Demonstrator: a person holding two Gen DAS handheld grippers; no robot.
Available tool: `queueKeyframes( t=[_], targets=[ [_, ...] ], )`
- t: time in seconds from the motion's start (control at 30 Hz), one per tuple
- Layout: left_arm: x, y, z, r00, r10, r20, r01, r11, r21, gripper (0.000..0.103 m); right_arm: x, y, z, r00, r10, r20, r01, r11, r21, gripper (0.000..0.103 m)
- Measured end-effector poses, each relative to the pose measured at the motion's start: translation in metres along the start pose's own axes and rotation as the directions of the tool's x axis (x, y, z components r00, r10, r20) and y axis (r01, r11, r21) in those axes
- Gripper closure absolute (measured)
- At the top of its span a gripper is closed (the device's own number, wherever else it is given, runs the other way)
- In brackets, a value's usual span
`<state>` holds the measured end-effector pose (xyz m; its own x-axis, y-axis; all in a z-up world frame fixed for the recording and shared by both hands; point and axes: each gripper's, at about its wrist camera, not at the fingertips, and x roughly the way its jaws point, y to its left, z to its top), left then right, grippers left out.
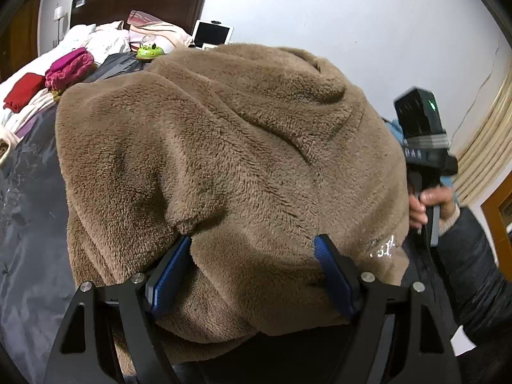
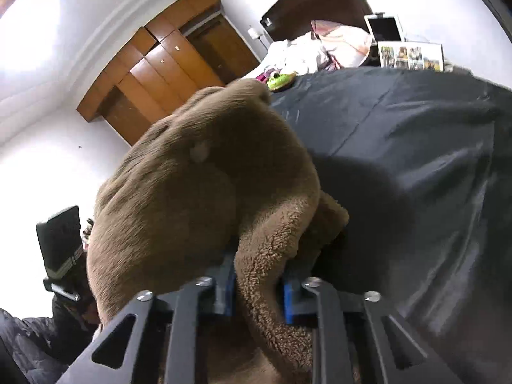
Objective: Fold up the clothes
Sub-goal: 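Lift the sweatshirt high with both grippers to shake it open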
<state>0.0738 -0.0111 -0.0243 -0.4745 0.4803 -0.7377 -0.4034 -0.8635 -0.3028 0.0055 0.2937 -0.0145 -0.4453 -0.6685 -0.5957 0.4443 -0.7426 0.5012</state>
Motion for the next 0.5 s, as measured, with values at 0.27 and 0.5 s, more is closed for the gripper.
queueKeyframes(
  t=[0.27, 0.5],
  targets=[
    [-0.050, 0.024, 0.023, 0.990, 0.059, 0.131, -0.049, 0.996, -0.078, 0.021, -0.080, 0.043, -0.014, 0.955, -0.224, 0.194, 0.229, 0.973, -0.002, 0.087],
    [-0.072, 0.078, 0.052, 0.974, 0.137, 0.178, -0.095, 0.969, -0.229, 0.021, -0.120, 0.081, -0.037, 0.927, -0.281, 0.249, 0.302, 0.952, -0.050, 0.087]
  ],
)
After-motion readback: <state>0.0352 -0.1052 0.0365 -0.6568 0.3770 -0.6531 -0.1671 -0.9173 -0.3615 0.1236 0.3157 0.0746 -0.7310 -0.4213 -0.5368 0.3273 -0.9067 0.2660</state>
